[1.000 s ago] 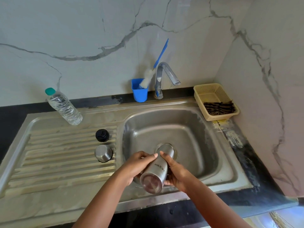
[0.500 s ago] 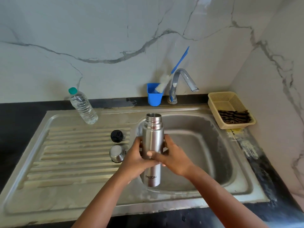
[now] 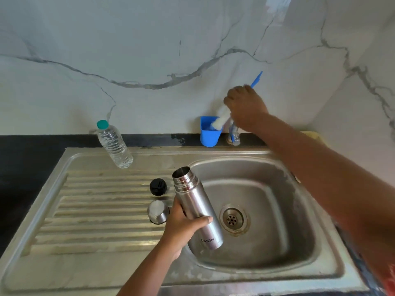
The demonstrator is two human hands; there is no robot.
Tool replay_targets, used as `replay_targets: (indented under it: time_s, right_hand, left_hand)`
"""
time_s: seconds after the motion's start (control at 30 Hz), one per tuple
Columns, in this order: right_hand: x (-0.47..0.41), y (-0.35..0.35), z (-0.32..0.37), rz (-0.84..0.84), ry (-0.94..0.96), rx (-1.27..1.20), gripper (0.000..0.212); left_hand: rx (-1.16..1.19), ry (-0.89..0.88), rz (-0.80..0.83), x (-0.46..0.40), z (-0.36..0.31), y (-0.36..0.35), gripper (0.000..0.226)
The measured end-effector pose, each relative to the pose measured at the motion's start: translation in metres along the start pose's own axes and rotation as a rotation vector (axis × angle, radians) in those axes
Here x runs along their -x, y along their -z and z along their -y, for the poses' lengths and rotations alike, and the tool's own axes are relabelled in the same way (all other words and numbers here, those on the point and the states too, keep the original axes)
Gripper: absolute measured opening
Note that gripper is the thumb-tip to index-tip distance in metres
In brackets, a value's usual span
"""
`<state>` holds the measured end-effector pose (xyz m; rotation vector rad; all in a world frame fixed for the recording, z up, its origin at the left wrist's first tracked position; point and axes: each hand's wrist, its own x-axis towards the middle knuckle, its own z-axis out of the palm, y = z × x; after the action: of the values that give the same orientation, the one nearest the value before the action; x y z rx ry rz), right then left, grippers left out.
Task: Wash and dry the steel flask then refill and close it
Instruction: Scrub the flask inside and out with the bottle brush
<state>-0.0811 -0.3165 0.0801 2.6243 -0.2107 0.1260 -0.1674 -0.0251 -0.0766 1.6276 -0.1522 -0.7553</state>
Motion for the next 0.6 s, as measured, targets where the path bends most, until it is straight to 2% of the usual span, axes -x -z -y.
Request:
replay_targets:
  time_s: [0.1, 0.17, 0.43, 0.6]
  right_hand:
    - [-0.014, -0.003, -0.021, 0.083, 0.021, 0.187, 0.052]
    - [-0.020, -0.007, -0.028, 0.127, 0.027, 0.269, 0.050]
    - [-0.028, -0.006, -0.034, 0.093, 0.103, 0.360, 0.028]
    - [-0.015, 0.037, -0.037, 0.055, -0.018, 0.345, 0.020]
  left_hand:
    - [0.034, -0.002, 0.005, -0.006, 0.000, 0.001, 0.077]
    - [0.063, -0.003, 0.011, -0.011, -0.001, 0.001, 0.079]
    - [0.105, 0.038, -0.026, -0.020, 0.003, -0.002, 0.076]
    - [0.095, 0.056, -0.034, -0.022, 0.005, -0.004, 0.075]
